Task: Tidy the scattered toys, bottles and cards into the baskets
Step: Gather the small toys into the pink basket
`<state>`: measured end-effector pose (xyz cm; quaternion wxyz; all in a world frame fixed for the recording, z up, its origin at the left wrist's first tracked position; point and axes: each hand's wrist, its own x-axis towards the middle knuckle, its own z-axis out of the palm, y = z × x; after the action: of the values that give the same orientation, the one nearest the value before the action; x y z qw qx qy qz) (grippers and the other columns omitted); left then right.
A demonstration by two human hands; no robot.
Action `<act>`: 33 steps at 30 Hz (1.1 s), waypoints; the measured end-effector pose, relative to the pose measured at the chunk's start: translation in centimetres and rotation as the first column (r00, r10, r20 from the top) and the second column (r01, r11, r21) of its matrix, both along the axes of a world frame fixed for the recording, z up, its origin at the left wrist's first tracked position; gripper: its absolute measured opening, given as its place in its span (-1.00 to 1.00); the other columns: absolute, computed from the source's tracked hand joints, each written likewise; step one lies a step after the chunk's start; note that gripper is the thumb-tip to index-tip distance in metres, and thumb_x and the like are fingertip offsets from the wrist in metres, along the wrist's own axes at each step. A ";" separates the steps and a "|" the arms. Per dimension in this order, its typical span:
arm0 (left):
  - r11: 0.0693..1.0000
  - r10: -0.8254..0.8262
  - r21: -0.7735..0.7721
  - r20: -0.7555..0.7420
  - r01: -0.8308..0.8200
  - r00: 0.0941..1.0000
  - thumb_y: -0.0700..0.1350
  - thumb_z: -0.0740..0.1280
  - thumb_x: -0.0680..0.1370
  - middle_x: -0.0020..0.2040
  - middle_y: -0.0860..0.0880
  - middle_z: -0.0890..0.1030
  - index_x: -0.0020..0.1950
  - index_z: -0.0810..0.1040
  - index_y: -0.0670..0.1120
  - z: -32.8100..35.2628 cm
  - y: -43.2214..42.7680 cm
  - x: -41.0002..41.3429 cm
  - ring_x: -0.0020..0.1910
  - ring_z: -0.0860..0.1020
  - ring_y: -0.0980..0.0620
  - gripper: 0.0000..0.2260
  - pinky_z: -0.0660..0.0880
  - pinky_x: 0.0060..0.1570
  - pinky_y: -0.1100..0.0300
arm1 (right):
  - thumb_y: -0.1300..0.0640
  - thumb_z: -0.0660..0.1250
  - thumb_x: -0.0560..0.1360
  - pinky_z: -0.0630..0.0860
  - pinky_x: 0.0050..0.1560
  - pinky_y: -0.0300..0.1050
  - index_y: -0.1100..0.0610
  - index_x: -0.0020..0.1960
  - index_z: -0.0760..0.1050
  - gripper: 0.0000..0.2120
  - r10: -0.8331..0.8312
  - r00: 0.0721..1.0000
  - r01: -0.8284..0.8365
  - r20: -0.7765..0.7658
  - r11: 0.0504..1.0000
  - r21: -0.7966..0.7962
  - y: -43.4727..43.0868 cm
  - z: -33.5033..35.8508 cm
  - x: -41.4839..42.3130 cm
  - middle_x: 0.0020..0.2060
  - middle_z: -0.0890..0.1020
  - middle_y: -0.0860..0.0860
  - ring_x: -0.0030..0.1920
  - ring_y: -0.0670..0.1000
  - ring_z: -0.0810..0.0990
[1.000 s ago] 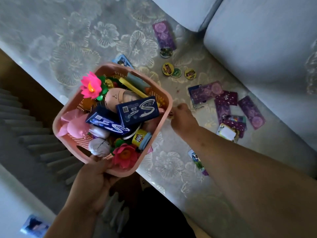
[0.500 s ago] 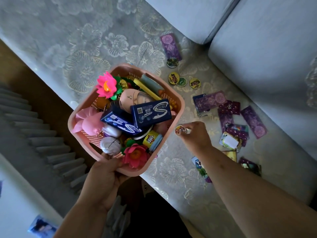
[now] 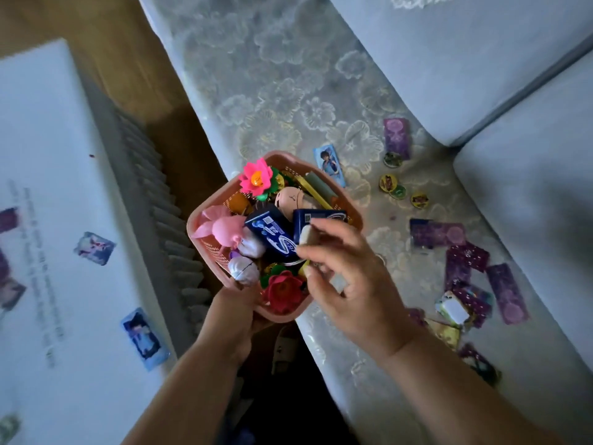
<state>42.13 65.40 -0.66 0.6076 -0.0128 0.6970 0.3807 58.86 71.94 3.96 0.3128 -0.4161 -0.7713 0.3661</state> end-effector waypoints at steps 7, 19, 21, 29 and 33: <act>0.982 0.186 0.027 0.005 -0.186 0.982 -0.32 0.25 0.58 -0.12 -0.21 0.71 0.05 0.60 -0.23 4.4 -6.7 0.0 -0.20 0.68 -0.14 -0.85 0.64 -0.21 0.03 | 0.15 0.27 0.51 0.51 0.04 -0.30 0.14 0.01 0.59 -0.85 0.001 0.998 -0.004 0.065 0.999 0.054 -3.5 2.1 -1.7 0.10 0.50 0.03 0.06 0.02 0.54; 0.911 0.412 0.008 -0.038 -0.412 0.911 -0.45 0.18 0.54 -0.03 -0.33 0.67 0.12 0.54 -0.26 8.3 -20.4 -4.3 -0.07 0.65 -0.33 -0.76 0.59 -0.01 -0.25 | 0.11 0.28 0.57 0.41 0.29 0.14 0.28 0.33 0.41 -0.61 0.058 0.919 0.050 0.391 0.964 -0.262 -5.9 2.2 -7.0 0.23 0.48 0.24 0.26 0.23 0.46; 0.893 0.449 0.007 -0.040 -0.450 0.892 -0.46 0.19 0.55 -0.01 -0.35 0.66 0.10 0.53 -0.27 8.7 -23.1 -5.2 0.00 0.63 -0.38 -0.78 0.57 0.01 -0.30 | 0.01 0.19 0.61 0.42 0.28 0.07 0.20 0.37 0.41 -0.60 0.186 0.884 0.016 0.430 0.905 -0.424 -6.7 1.9 -9.2 0.25 0.53 0.17 0.28 0.19 0.48; 0.850 0.523 -0.029 -0.065 -0.525 0.850 -0.41 0.25 0.53 -0.03 -0.29 0.69 0.18 0.52 -0.27 9.6 -32.2 -8.3 -0.05 0.67 -0.29 -0.76 0.63 -0.05 -0.14 | -0.07 0.16 0.62 0.60 0.04 0.14 0.05 -0.05 0.58 -0.71 0.569 0.735 -0.217 0.370 0.714 -0.665 -10.5 1.3 -16.4 -0.17 0.68 0.01 -0.08 0.09 0.65; 0.830 0.550 -0.055 -0.087 -0.555 0.831 -0.39 0.27 0.52 -0.03 -0.31 0.68 0.16 0.53 -0.30 9.6 -35.9 -9.7 -0.06 0.68 -0.29 -0.78 0.61 0.01 -0.18 | -0.04 0.19 0.61 0.60 0.02 0.08 0.02 -0.07 0.61 -0.74 0.677 0.622 -0.292 0.394 0.667 -0.685 -12.9 2.2 -19.6 -0.23 0.69 -0.04 -0.10 0.06 0.66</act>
<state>32.45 29.54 8.97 0.4468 -0.2242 0.6980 0.5128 39.27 59.04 6.18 -0.2131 -0.3468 -0.7712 0.4895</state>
